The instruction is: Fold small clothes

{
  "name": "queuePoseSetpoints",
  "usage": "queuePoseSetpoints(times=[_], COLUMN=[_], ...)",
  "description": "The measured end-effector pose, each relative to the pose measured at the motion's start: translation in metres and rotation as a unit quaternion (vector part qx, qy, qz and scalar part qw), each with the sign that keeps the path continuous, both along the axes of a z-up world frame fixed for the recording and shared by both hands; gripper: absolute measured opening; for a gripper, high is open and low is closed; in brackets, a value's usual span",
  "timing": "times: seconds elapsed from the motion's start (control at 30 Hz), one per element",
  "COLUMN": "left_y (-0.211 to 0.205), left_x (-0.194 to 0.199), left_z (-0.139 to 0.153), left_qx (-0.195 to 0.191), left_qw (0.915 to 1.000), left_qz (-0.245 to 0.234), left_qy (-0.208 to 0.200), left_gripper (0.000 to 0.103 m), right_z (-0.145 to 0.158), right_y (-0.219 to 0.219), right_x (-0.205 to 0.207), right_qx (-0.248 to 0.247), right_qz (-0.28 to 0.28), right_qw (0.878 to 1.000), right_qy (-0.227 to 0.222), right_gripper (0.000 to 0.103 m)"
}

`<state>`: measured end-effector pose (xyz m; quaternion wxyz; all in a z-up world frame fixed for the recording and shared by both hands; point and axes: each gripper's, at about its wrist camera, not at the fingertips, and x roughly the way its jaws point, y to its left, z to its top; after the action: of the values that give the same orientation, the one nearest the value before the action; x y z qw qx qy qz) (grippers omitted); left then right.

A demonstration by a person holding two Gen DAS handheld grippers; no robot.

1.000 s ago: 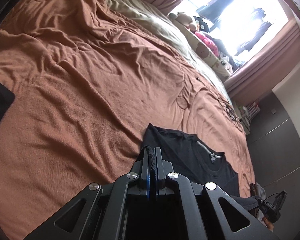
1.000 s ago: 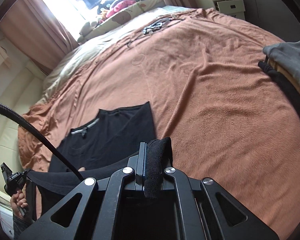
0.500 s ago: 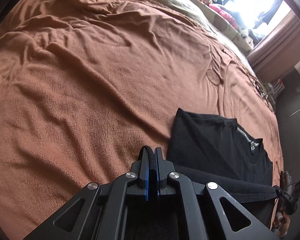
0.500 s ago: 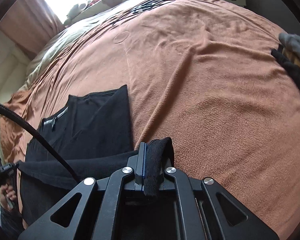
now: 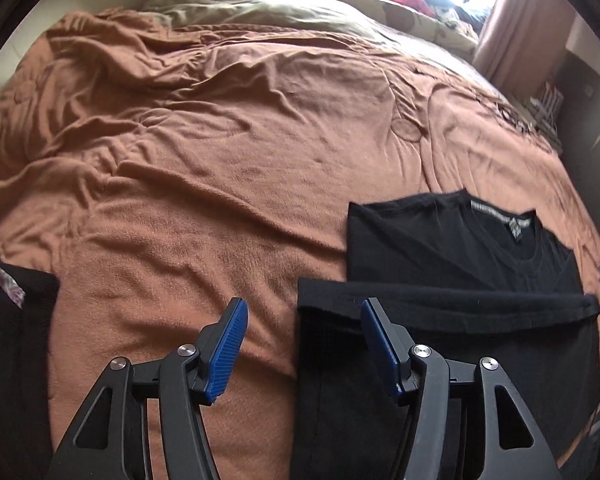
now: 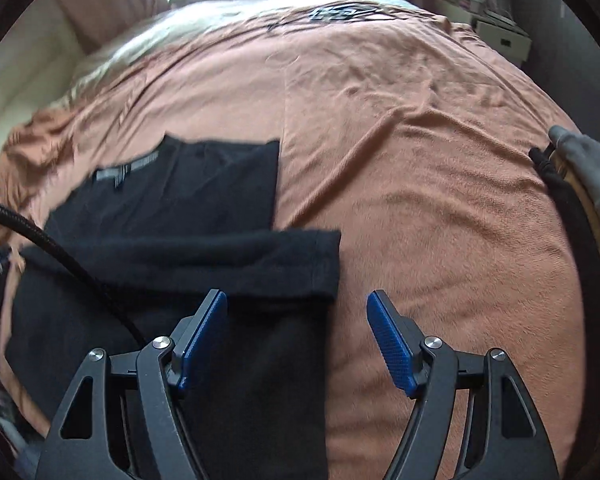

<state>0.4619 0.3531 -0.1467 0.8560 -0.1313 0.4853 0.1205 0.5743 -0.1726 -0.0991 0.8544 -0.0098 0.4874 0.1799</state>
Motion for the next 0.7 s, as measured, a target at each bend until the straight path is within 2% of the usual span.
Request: queuePoseSetpoints(times=[0.13, 0.27, 0.4, 0.63, 0.7], left_y=[-0.015, -0.034, -0.042, -0.030, -0.024], left_x=[0.001, 0.010, 0.025, 0.053, 0.063], left_z=[-0.011, -0.029, -0.048, -0.054, -0.056], left_qx=[0.015, 0.079, 0.109, 0.121, 0.111], left_qw=[0.9985, 0.9914, 0.9840, 0.9848, 0.9868], left_qz=[-0.041, -0.075, -0.096, -0.078, -0.071], left_qy=[0.032, 0.072, 0.103, 0.097, 0.094], left_gripper=[0.061, 0.061, 0.061, 0.061, 0.061], right_z=[-0.004, -0.020, -0.021, -0.026, -0.028], right_y=[0.011, 0.021, 0.033, 0.045, 0.046], right_x=[-0.002, 0.008, 0.022, 0.049, 0.060], right_qx=[-0.029, -0.082, -0.089, -0.111, -0.109], right_qz=[0.019, 0.010, 0.011, -0.003, -0.012], right_qw=[0.999, 0.996, 0.996, 0.994, 0.994], right_qy=[0.015, 0.029, 0.020, -0.003, -0.005], right_gripper=[0.071, 0.071, 0.071, 0.071, 0.071])
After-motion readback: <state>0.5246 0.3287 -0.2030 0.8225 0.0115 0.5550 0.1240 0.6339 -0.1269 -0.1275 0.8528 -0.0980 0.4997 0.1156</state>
